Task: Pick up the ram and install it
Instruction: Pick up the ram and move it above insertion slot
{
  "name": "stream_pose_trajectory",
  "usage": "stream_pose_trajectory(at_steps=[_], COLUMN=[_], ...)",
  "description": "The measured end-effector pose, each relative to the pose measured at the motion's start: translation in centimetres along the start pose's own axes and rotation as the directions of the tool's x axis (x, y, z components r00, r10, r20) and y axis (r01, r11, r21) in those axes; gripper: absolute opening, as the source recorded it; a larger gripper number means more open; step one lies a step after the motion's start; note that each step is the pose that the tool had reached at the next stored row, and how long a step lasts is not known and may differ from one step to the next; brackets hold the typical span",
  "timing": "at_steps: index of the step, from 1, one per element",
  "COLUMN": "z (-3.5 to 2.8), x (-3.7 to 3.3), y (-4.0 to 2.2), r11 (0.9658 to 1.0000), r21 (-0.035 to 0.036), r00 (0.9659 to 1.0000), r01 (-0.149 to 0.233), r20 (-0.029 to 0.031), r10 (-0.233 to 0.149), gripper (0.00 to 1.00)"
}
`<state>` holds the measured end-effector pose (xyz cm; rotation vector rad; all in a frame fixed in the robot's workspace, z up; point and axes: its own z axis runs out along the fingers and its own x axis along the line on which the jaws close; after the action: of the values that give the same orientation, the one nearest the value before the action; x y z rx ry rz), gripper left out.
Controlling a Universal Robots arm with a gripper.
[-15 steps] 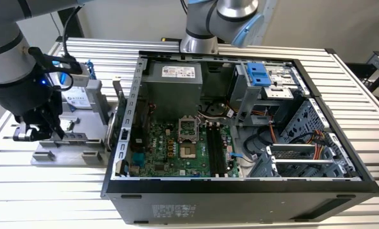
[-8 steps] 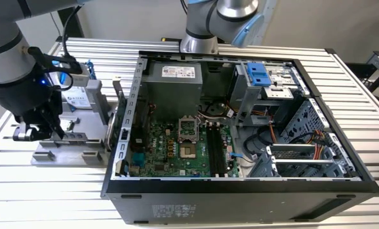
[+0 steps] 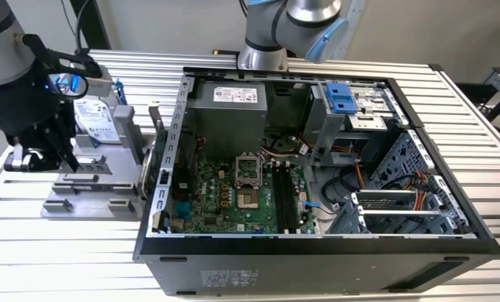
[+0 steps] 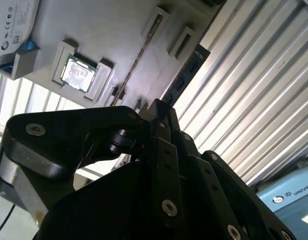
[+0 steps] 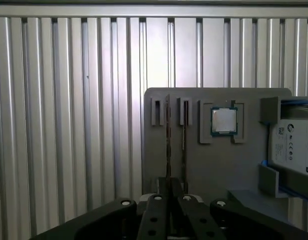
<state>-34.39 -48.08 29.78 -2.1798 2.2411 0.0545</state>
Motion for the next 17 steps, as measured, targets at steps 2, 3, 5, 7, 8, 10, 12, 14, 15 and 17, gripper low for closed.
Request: stream_pose_trajectory(at_steps=[2,3,5,7,8,10,12,14,15,17], z=[-0.66,-1.04,-1.80,-2.55,-2.94,-3.66,-4.48,-5.34,-5.74,-6.42], x=[-0.10,-0.12,-0.14,-0.18,-0.20,-0.26,-0.31,-0.35,-0.36,-0.39], y=[0.01,0.02,0.03,0.05,0.06,0.07,0.08,0.09,0.10,0.11], r11=[1.0000,1.0000,1.0000,1.0000,1.0000,1.0000,1.0000,1.0000,1.0000,1.0000], r21=[0.0001,0.0001,0.0004,0.0008,0.0008,0.0012,0.0013,0.0015,0.0016,0.0019], r00=[1.0000,1.0000,1.0000,1.0000,1.0000,1.0000,1.0000,1.0000,1.0000,1.0000], r01=[0.001,0.001,0.001,0.001,0.001,0.001,0.001,0.001,0.001,0.001], r20=[0.0000,0.0000,0.0000,0.0001,-0.0001,0.0001,-0.0001,0.0000,0.0000,0.0000], r10=[-0.001,-0.001,-0.001,-0.001,-0.001,-0.001,-0.001,-0.001,-0.001,-0.001], gripper=[0.00,0.00,0.00,0.00,0.00,0.00,0.00,0.00,0.00,0.00])
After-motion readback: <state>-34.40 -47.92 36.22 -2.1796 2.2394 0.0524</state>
